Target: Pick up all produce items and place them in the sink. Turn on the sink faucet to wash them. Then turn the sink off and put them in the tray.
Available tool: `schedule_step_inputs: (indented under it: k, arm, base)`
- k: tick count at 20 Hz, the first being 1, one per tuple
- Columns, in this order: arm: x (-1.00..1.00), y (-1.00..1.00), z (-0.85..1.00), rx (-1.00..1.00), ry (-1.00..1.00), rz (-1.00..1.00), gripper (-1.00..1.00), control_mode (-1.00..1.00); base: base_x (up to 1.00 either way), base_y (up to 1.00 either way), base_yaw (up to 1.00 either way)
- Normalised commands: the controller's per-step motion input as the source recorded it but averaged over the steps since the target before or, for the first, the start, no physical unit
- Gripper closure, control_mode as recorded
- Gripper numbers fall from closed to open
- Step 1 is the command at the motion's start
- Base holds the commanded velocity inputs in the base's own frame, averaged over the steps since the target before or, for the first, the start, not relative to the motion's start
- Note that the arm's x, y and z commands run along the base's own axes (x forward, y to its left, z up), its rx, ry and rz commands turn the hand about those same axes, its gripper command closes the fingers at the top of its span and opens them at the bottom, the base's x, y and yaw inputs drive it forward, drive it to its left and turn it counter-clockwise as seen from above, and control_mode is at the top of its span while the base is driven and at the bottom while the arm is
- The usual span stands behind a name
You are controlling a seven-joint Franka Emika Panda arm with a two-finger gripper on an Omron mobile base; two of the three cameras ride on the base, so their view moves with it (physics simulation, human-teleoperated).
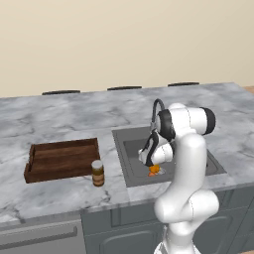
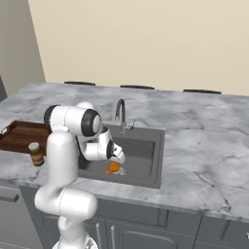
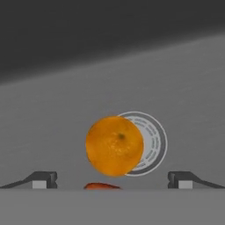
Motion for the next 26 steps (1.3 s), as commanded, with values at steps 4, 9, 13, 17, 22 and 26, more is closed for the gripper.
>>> schedule_step_inputs:
  k: [4,9,13,17,22,26]
  arm:
    - [0.07,0.00,-0.08,0.00,0.00,0.00,-1.00,-1.00]
    - [0.04,0.00,-0.15,0.00,0.00,0.00,-1.00,-1.00]
    - [0.00,0.00,-0.18,0.00,0.00,0.00,-1.00,-1.00]
    - [0.00,0.00,-0.16,0.00,0.00,0.00,-1.00,-1.00]
    - [0.01,-0.02,-0.14,0.00,0.00,0.00,-1.00,-1.00]
    - [0.02,-0.01,-0.13,0.00,0.00,0.00,-1.00,-1.00]
  base:
    - [0.00,0.00,0.00]
    - [0.00,0.00,0.00]
    - [0.00,0.00,0.00]
    - [0.00,0.00,0.00]
    - [0.00,0.00,0.00]
    - [0.00,0.00,0.00]
